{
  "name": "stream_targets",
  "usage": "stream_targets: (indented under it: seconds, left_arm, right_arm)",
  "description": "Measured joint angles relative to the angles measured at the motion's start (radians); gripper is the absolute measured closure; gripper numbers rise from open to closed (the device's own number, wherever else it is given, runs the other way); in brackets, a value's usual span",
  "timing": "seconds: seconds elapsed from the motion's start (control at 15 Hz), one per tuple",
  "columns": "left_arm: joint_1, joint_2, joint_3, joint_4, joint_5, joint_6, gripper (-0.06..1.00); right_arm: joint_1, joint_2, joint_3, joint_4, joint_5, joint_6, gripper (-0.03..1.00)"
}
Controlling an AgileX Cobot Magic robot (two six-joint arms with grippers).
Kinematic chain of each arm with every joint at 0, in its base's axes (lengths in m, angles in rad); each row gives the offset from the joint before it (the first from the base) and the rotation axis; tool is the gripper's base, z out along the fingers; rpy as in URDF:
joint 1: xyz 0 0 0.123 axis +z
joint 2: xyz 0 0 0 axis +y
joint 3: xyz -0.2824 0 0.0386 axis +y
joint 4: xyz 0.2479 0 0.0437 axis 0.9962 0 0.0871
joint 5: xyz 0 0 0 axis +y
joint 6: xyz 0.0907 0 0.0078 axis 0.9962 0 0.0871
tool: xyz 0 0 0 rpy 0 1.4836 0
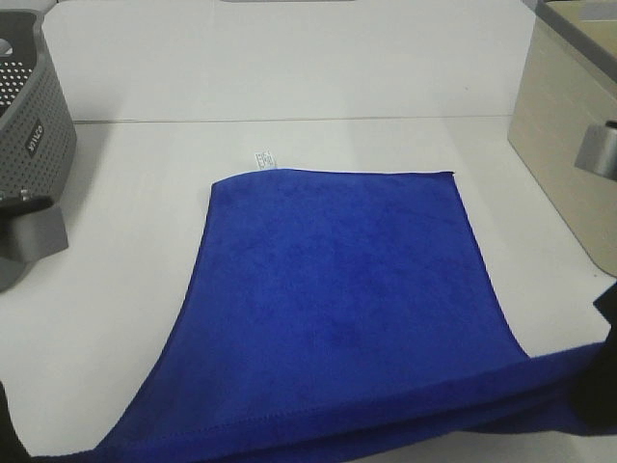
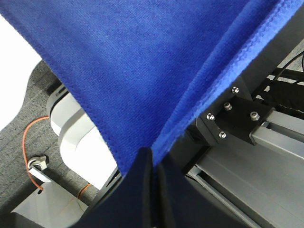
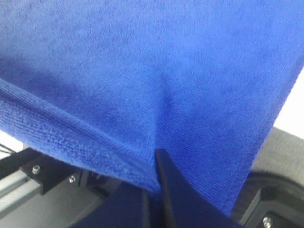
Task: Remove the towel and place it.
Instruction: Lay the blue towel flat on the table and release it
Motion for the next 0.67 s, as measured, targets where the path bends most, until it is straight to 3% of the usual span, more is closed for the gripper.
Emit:
stream_targets:
  seconds: [0.33, 0.67]
  left_arm:
    - [-0.006, 0.0, 0.012, -0.008, 0.002, -0.024, 0.94]
    - [-0.006, 0.0, 0.014, 0.0, 0.033, -0.047, 0.94]
  right_arm:
    - [0.0, 0.0, 0.049, 0.0, 0.0, 0.0, 0.86]
    - [-0.005, 0.0, 0.049, -0.037, 0.0, 0.002, 0.61]
